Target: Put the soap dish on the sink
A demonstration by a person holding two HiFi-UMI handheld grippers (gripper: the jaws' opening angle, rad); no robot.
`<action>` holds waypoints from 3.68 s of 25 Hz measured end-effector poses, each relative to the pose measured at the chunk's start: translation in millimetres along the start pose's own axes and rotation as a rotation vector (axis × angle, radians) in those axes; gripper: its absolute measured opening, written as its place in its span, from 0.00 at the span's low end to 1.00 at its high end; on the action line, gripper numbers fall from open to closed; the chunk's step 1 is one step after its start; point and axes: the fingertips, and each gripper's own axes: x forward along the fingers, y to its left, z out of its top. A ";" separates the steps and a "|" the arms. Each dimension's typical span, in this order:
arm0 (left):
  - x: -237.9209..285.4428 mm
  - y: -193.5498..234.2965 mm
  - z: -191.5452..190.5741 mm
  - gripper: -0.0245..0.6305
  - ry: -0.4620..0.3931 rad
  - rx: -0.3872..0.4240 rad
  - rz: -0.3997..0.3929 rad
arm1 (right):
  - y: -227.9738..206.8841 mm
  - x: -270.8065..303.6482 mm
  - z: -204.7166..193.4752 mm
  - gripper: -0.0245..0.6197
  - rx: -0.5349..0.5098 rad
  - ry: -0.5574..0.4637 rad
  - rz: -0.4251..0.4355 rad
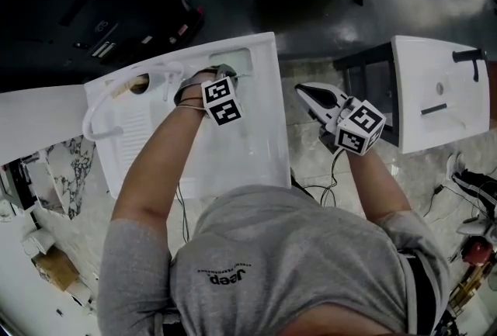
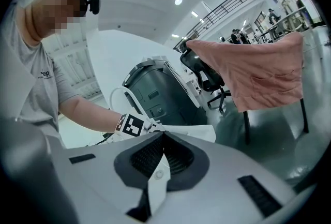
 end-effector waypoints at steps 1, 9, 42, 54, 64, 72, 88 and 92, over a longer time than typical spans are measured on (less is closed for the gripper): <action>-0.5 0.4 -1.8 0.07 0.002 -0.002 0.008 | 1.4 0.9 0.2 0.13 -0.001 -0.002 0.006; -13.1 3.8 -6.9 0.23 -0.008 -0.027 0.064 | 13.3 6.5 3.0 0.13 -0.018 0.010 0.031; -357.9 -192.9 -216.9 0.07 -0.471 -0.977 0.736 | 358.9 178.1 -14.9 0.13 -0.367 0.273 0.733; -491.4 -446.5 -304.4 0.06 -0.564 -1.384 1.157 | 584.6 170.2 -118.0 0.13 -0.529 0.389 1.065; -534.8 -673.2 -322.4 0.06 -0.497 -1.676 1.476 | 750.6 125.9 -225.5 0.13 -0.633 0.496 1.290; -547.6 -751.7 -319.0 0.06 -0.505 -1.794 1.674 | 807.1 96.3 -271.4 0.13 -0.687 0.547 1.404; -566.2 -729.3 -323.8 0.06 -0.605 -1.771 1.721 | 777.6 116.3 -251.8 0.13 -0.640 0.552 1.346; -565.6 -720.5 -327.8 0.06 -0.608 -1.761 1.703 | 773.3 120.9 -247.8 0.13 -0.631 0.550 1.336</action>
